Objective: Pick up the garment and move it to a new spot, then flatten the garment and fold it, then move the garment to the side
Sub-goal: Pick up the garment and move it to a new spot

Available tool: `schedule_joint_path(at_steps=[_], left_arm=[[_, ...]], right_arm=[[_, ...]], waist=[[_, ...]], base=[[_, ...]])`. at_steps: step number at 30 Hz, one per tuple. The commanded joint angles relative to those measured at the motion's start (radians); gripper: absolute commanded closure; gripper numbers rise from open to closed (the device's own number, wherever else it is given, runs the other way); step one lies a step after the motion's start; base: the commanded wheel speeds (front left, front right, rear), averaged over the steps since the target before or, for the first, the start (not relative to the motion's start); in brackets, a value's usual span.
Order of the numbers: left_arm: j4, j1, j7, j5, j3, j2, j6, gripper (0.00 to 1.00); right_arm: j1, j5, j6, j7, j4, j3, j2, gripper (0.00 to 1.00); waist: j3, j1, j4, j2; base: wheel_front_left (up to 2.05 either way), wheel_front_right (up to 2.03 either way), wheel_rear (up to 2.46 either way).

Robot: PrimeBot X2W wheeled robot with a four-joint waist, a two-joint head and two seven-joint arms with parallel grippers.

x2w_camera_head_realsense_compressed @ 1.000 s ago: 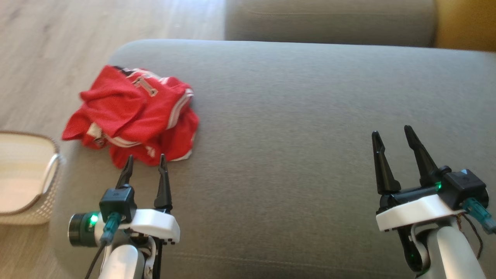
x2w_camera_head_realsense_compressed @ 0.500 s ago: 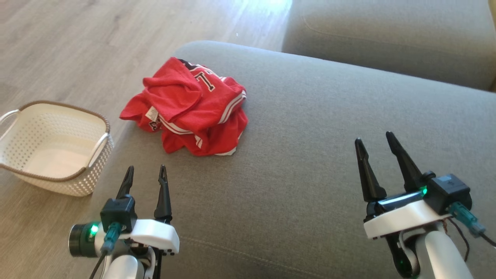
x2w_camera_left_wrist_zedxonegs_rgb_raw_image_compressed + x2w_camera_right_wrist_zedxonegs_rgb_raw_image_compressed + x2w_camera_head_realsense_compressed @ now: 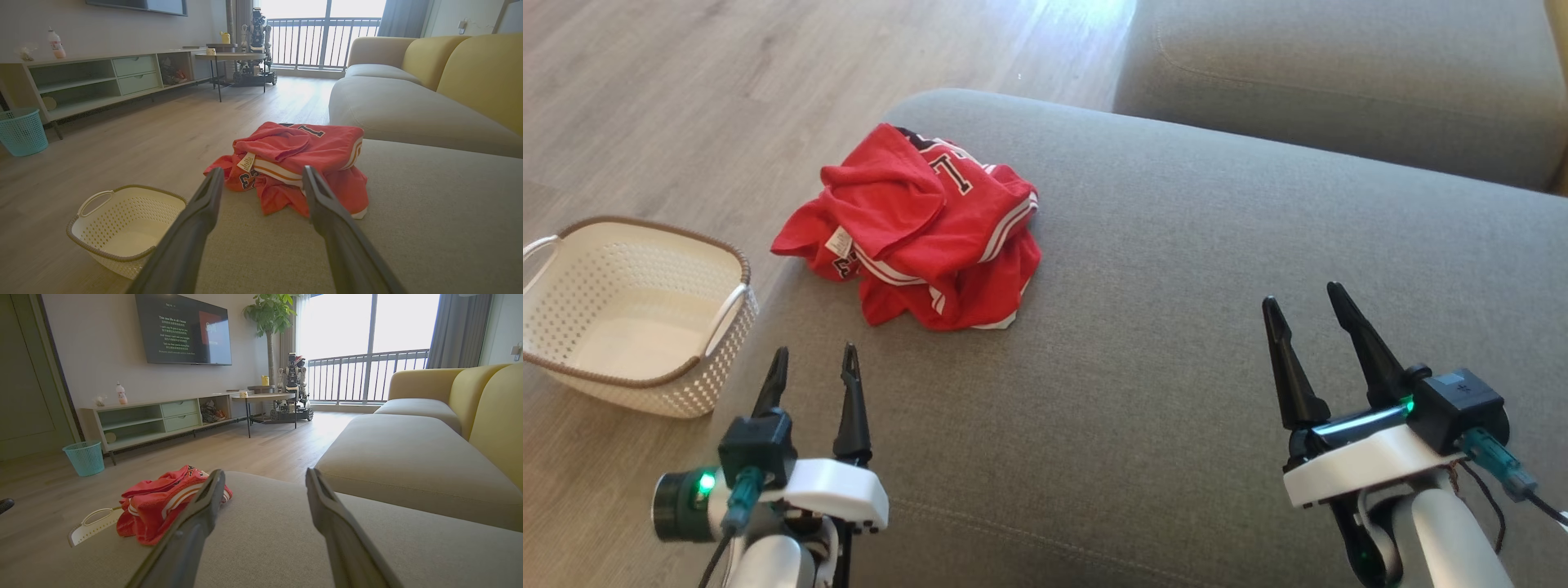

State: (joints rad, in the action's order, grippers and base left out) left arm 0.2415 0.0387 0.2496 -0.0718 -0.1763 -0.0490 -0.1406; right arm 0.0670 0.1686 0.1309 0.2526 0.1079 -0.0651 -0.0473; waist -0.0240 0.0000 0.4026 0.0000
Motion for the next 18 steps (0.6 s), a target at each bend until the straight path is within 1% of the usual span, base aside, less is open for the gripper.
schedule_joint_path(at_steps=[1, 3, 6, 10, 14, 16, 17, 18], left_arm=[[-0.037, 0.032, 0.012, 0.005, 0.045, -0.006, 0.000, 0.00], [-0.041, 0.040, 0.012, 0.001, 0.057, -0.009, 0.001, 0.00], [-0.038, 0.073, 0.012, 0.008, 0.054, -0.023, 0.022, 0.00], [-0.005, 0.155, 0.012, -0.005, 0.075, -0.044, 0.045, 0.00], [0.072, 0.275, 0.001, -0.044, 0.099, -0.071, 0.088, 0.00], [0.121, 0.344, -0.038, -0.069, 0.113, -0.093, 0.114, 0.00], [0.121, 0.344, -0.038, -0.069, 0.113, -0.093, 0.114, 0.00], [0.150, 0.378, -0.065, -0.088, 0.122, -0.104, 0.135, 0.00]], right_arm=[[0.024, 0.004, 0.000, 0.009, -0.033, -0.022, -0.003, 0.00], [0.027, 0.003, 0.000, 0.009, -0.034, -0.023, -0.003, 0.00], [0.045, -0.011, 0.000, 0.009, -0.044, -0.027, -0.003, 0.00], [0.073, -0.038, 0.000, 0.009, -0.058, -0.018, -0.003, 0.00], [0.102, -0.064, 0.000, 0.009, -0.070, -0.010, -0.003, 0.00], [0.115, -0.081, 0.000, 0.009, -0.075, -0.012, -0.003, 0.00], [0.115, -0.081, 0.000, 0.009, -0.075, -0.012, -0.003, 0.00], [0.122, -0.088, 0.000, 0.009, -0.078, -0.012, -0.003, 0.00]], waist=[[0.009, 0.0000, -0.014, 0.0000], [0.023, 0.0000, -0.025, 0.0000], [0.064, 0.0000, -0.045, 0.0000], [0.132, 0.0000, -0.075, 0.0000], [0.209, 0.0000, -0.107, 0.0000], [0.244, 0.0000, -0.123, 0.0000], [0.244, 0.0000, -0.123, 0.0000], [0.262, 0.0000, -0.131, 0.0000]], base=[[0.00, 0.00, 0.00], [0.00, 0.00, 0.00], [0.00, 0.00, 0.00], [0.00, 0.00, 0.00], [0.00, 0.00, 0.00], [0.00, 0.00, 0.00], [0.00, 0.00, 0.00], [0.00, 0.00, 0.00]])
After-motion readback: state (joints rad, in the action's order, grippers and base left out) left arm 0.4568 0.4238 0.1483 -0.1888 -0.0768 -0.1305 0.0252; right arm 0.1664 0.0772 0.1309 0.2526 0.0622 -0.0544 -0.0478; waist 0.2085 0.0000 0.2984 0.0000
